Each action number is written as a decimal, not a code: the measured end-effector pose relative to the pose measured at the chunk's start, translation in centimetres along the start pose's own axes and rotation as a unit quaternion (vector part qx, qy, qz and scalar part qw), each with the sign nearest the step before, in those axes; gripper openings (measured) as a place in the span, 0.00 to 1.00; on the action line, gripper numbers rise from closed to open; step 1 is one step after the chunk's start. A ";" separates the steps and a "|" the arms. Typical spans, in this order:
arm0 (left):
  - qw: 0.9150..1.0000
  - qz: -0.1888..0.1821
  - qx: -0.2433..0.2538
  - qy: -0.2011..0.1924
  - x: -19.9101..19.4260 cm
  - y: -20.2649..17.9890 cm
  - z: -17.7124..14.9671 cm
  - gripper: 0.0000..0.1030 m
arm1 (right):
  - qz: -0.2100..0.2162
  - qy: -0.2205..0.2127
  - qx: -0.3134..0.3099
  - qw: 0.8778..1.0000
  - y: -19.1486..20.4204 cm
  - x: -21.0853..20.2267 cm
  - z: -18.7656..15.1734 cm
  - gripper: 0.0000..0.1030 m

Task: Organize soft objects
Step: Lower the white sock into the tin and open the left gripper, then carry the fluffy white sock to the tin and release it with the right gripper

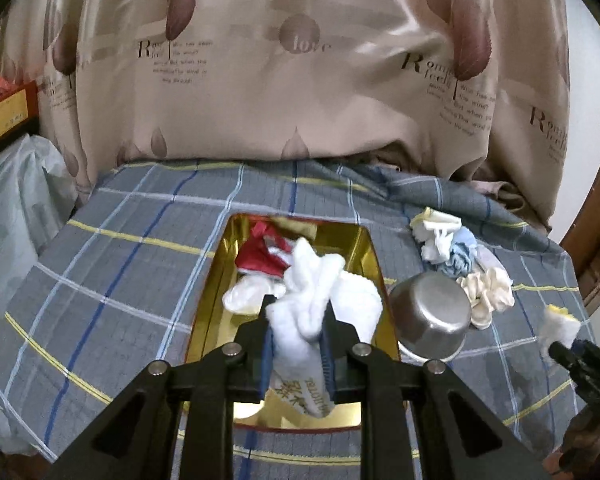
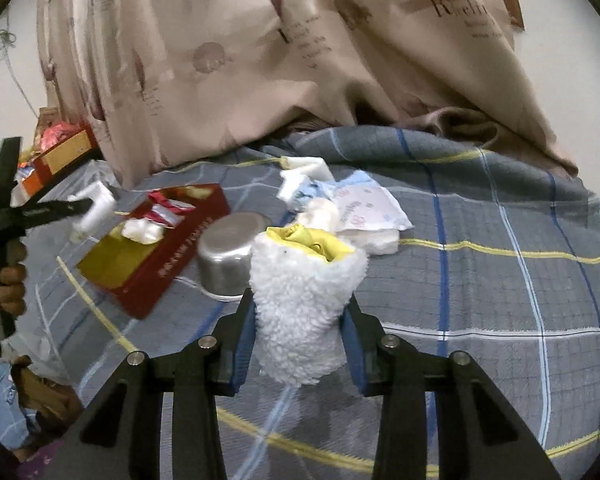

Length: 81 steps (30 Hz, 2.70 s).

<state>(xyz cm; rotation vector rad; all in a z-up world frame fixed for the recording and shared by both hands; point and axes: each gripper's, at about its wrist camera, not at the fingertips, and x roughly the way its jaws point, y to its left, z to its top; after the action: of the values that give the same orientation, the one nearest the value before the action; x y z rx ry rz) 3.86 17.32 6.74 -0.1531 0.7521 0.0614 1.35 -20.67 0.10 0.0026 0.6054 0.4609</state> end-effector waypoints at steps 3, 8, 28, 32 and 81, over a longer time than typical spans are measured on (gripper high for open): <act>1.000 -0.004 0.005 0.014 1.2 -0.4 -0.5 0.19 | 0.011 -0.005 -0.011 1.000 1.5 -0.7 0.4 0.35; 0.999 -0.014 0.015 0.027 3.7 -1.7 -0.1 0.20 | 0.024 -0.011 -0.023 0.999 3.2 -1.1 1.2 0.35; 0.992 -0.008 -0.021 0.122 14.1 -2.5 2.0 0.33 | 0.045 -0.004 -0.034 0.998 4.4 -0.2 1.5 0.35; 0.993 -0.006 -0.026 0.119 13.7 -2.3 2.2 0.43 | 0.052 -0.005 -0.039 0.998 4.8 -0.4 1.6 0.35; 0.980 0.180 -0.082 -0.033 -8.6 5.0 -7.3 0.51 | 0.150 0.135 -0.119 0.972 27.5 20.4 4.9 0.54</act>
<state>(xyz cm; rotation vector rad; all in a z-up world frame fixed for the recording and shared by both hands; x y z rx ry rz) -7.89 21.12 6.83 -0.1696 0.7017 0.4719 7.35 13.22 -3.32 -0.2019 0.8176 0.8346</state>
